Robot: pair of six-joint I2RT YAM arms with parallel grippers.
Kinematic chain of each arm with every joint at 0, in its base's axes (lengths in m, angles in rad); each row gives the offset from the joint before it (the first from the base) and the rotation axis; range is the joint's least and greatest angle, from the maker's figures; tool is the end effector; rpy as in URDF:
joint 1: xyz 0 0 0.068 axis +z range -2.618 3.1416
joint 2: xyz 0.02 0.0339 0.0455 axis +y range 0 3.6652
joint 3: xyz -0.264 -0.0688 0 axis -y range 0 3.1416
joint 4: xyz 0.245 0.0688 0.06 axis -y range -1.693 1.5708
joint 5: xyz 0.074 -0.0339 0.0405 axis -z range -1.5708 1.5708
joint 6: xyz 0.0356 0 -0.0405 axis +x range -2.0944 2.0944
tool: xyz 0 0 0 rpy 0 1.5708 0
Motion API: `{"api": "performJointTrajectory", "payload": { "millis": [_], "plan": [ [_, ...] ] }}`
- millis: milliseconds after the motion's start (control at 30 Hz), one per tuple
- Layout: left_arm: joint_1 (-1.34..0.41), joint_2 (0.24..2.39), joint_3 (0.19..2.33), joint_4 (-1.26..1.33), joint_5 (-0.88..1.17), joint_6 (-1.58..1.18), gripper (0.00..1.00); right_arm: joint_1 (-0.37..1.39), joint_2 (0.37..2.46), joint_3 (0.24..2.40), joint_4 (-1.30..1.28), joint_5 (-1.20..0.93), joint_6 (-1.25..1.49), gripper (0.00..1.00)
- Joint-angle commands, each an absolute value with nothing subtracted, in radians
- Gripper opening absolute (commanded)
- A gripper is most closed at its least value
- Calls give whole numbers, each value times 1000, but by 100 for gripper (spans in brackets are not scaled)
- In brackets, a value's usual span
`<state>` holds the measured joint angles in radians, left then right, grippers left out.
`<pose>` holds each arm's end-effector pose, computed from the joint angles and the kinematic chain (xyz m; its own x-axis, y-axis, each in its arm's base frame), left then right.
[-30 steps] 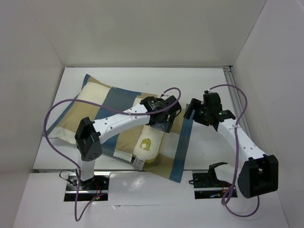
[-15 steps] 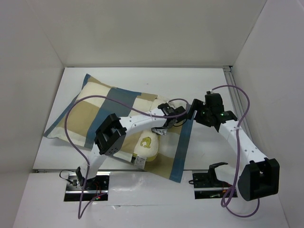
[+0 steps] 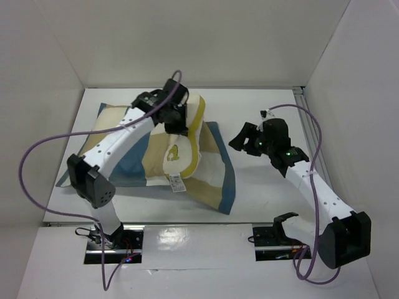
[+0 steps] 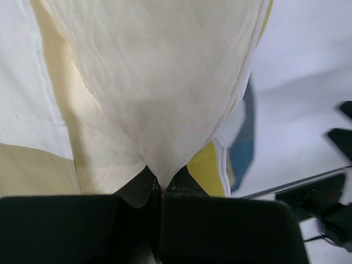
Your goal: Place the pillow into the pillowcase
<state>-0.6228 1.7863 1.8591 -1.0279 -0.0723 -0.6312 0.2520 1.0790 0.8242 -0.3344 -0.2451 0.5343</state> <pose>0.3099 -0.2194 0.3597 -0.8587 -0.1080 -0.5010 0.0510 0.9547 -0.2932 0.2281 0.0677 0.2822 -0.6858 0.3336 -0.6468 -0.1023 0.8358 0.5394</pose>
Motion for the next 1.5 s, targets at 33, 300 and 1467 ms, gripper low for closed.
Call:
{"api": "performJointTrajectory", "payload": {
  "millis": [33,300,1467],
  "plan": [
    [-565,1681,1845,-954,136,-577,0,388,1164,813,-11,-318,653,72],
    [-479,1646,1859,-914,282,-568,0,590,1452,925,181,-238,738,72],
    [-232,1519,1614,-879,298,-592,0,647,1675,1003,166,-58,733,0]
  ]
}}
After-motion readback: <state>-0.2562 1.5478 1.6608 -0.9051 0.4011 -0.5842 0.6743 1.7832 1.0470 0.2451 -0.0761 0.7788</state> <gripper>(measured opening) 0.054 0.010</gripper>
